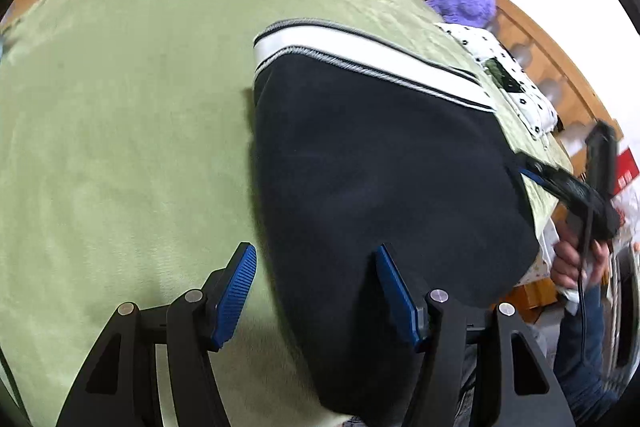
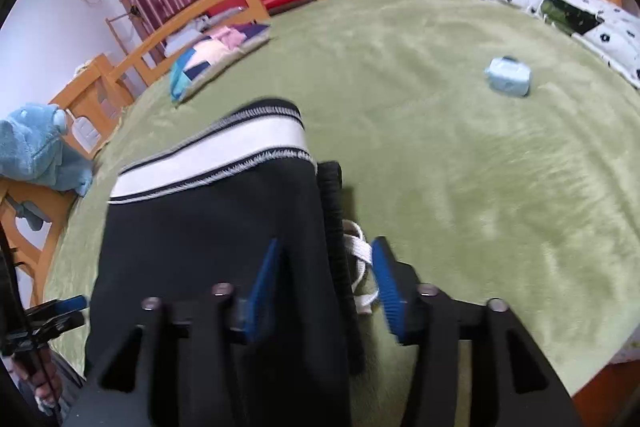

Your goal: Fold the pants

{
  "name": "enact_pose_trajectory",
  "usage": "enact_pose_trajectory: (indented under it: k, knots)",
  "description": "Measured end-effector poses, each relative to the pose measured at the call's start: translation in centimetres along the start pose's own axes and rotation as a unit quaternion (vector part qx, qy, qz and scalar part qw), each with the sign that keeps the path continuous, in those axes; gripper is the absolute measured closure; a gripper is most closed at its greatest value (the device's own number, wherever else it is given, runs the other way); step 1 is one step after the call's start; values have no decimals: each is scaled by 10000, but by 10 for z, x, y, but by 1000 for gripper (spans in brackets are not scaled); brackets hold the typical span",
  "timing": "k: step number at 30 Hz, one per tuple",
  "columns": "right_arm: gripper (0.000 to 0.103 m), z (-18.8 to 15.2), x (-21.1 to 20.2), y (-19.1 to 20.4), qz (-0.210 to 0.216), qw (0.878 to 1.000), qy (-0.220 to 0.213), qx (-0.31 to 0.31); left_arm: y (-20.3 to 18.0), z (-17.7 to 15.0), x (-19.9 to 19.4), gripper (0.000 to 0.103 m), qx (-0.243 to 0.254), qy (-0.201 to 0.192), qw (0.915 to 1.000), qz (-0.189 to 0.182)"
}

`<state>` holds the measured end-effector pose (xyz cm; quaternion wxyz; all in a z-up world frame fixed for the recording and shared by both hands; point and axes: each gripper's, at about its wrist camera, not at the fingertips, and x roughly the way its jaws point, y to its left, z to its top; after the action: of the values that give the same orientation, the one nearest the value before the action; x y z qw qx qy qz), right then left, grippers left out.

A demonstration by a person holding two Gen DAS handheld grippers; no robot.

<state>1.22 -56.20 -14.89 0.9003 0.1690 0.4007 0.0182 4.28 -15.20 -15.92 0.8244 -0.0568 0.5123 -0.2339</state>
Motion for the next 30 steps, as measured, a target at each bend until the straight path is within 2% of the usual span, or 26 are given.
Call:
enact_pose_trajectory:
  k: [3,4,8,10,12,14,16,19,21,25,27,30]
  knots:
    - [34,-11,23,6,58,9975,671,-218,5,9,17,43,-216,26,9995,-209]
    - [34,-14,30,7,107,9967,769,-233,7,11,22,43,-300,49,9992,-272]
    - [28,-13,49,2,488,9944,931,-61,15,16,41,40,-469,67,9980,-413]
    - [27,-11,63,-2,743,9915,1057,122,23,18,52,41,-657,153,9959,-598]
    - [25,-11,72,-1,783,9909,1082,167,30,19,61,43,-843,236,9927,-829]
    - [25,-11,75,-1,779,9912,1056,183,34,21,67,50,-978,282,9896,-1016]
    - [28,-12,73,-1,742,9921,973,268,31,22,68,64,-911,283,9892,-1109]
    - [41,-12,60,3,579,9946,789,359,22,24,52,79,-632,18,9914,-1148]
    - [56,-5,46,5,591,9955,615,422,20,29,39,81,-510,-87,9910,-1235]
    - [74,5,21,37,622,9967,360,386,25,42,13,83,-415,-319,9923,-1122]
    - [77,7,16,55,709,9964,305,345,40,53,-6,83,-440,-433,9915,-1142]
    - [78,11,24,88,869,9952,296,329,65,68,-31,83,-395,-594,9931,-925]
